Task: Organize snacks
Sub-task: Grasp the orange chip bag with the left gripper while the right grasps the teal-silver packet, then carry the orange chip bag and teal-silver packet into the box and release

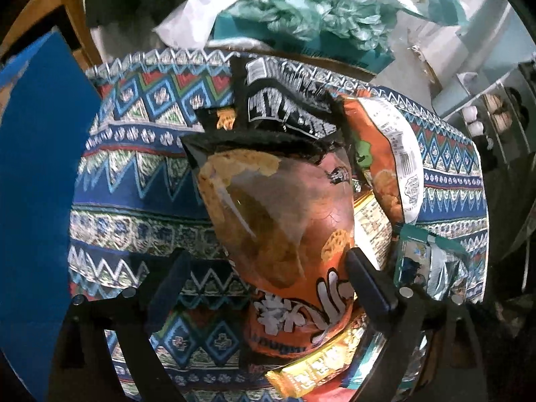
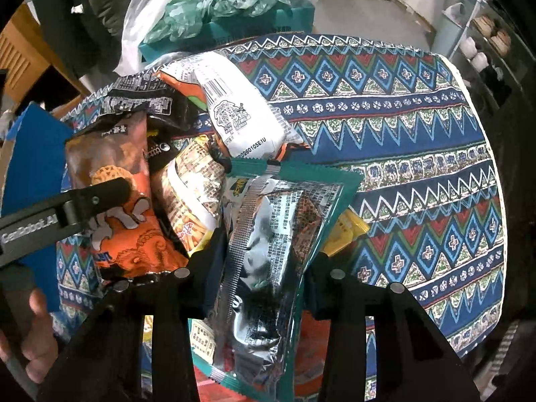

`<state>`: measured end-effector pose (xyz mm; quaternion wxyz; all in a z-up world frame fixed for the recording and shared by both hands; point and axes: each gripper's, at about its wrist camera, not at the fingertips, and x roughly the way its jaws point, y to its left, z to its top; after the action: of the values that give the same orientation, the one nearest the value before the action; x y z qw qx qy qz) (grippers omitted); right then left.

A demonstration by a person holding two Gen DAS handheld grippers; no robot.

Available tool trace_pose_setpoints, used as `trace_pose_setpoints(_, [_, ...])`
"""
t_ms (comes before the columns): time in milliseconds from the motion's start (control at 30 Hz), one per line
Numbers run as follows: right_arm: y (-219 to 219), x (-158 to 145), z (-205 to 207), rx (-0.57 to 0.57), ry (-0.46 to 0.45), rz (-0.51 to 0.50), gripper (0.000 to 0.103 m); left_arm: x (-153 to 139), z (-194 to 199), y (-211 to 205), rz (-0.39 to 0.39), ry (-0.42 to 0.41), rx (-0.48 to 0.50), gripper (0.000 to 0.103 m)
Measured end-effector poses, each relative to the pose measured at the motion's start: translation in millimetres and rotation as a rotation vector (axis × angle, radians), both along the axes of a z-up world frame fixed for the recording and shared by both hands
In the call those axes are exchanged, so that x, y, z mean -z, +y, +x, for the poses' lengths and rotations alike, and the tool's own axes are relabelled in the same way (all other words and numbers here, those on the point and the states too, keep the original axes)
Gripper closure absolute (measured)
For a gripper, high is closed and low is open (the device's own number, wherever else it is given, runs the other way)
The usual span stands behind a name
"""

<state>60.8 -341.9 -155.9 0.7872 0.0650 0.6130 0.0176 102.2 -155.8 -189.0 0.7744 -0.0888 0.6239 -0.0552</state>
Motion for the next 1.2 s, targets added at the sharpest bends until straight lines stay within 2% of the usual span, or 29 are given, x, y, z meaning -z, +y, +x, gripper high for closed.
trace_pose_setpoints(100, [-1.6, -1.1, -0.6, 0.002, -0.002, 0.000, 0.064, 2.0, -0.1, 2.4, -0.025, 0.012, -0.024, 0.009])
trace_pose_setpoints(400, [5.4, -6.0, -0.3, -0.026, -0.018, -0.027, 0.064, 15.5, 4.4, -7.9, 0.001, -0.001, 0.048, 0.008])
trace_pose_setpoints(433, [6.1, -6.5, -0.5, -0.029, -0.020, -0.029, 0.064, 16.1, 3.9, -6.8, -0.003, -0.003, 0.055, 0.010])
trace_pose_setpoints(533, [7.0, -7.6, -1.3, -0.032, -0.022, -0.029, 0.064, 15.6, 4.9, -6.7, -0.053, -0.008, 0.092, 0.035])
trace_pose_setpoints(567, [7.3, -8.3, -1.3, -0.034, -0.024, -0.028, 0.064, 13.9, 4.0, -7.4, -0.065, -0.003, 0.102, 0.040])
trace_pose_setpoints(667, [8.7, -11.7, -0.8, -0.045, -0.032, -0.023, 0.067, 7.7, -0.3, -7.7, -0.048, -0.012, 0.119, 0.047])
trace_pose_setpoints(767, [13.2, -18.1, -0.8, -0.064, -0.050, -0.037, 0.073, 3.4, -6.1, -4.1, -0.041, -0.014, 0.124, 0.047])
trace_pose_setpoints(1000, [24.9, -29.7, 0.3, -0.092, -0.077, -0.034, 0.075, -14.3, -23.7, 3.3, 0.035, -0.074, 0.167, 0.048])
trace_pose_setpoints(1200, [32.3, -44.2, -1.1, -0.101, -0.105, -0.026, 0.075, -34.6, -33.4, 19.4, 0.041, -0.119, 0.165, 0.048])
